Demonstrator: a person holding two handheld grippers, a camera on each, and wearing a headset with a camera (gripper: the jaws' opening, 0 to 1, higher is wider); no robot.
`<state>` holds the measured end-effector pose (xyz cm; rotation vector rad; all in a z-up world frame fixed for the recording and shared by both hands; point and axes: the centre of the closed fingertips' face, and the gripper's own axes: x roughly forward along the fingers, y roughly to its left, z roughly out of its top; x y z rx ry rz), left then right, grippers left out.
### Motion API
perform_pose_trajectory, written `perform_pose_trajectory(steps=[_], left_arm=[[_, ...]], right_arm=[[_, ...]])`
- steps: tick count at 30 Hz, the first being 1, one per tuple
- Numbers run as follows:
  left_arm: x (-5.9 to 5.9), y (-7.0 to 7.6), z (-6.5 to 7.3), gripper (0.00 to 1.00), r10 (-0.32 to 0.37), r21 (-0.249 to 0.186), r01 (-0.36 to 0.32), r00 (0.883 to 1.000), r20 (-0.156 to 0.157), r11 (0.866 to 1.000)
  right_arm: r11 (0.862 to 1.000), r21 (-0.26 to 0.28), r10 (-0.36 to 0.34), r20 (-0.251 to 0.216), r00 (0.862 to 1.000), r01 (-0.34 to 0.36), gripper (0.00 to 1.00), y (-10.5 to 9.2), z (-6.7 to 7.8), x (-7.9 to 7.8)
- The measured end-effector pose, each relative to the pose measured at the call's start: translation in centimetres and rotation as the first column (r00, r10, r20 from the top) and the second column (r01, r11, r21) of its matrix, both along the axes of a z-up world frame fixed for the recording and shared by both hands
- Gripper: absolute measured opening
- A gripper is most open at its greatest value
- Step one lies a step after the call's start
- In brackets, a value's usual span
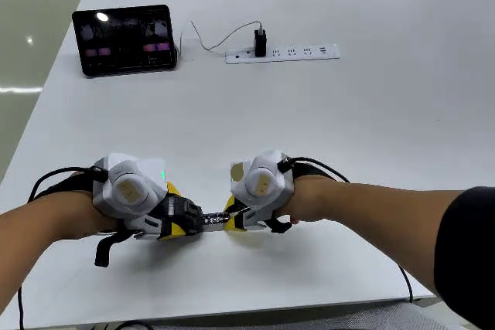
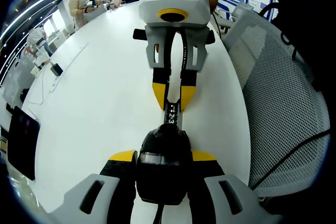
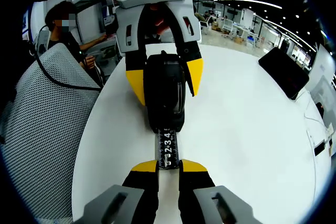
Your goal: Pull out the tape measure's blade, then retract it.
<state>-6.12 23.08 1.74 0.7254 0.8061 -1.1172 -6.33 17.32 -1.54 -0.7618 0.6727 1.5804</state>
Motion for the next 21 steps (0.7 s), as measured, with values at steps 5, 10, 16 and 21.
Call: perform_pose_trajectory(steps=[5,10,16,21], left_arm=[[0.0,0.0,0.0,0.32,-0.001,-0.002,0.001,1.000,0.001,1.000],[0.0,0.0,0.0,0.32,-0.001,-0.003,0.001,1.000,0.002,1.000],[0.0,0.0,-0.1,0.32,-0.003,0.000,0.003,1.000,-0.005,1.000],[0.0,0.1,-0.1,0.32,-0.002,0.004,0.002,1.000,-0.006,1.000]], right_arm=[[1.000,-0.007,-0.009,-0.006,1.000,0.009,0.10,-0.2,0.0,0.0],[1.000,-0.007,-0.011,-0.006,1.000,0.011,0.10,-0.5,0.0,0.1],[1.000,-0.019,-0.008,0.000,1.000,0.008,0.10,-1.0,0.0,0.2],[1.000,-0.023,-0.018,-0.004,1.000,0.018,0.10,-1.4,0.0,0.3]])
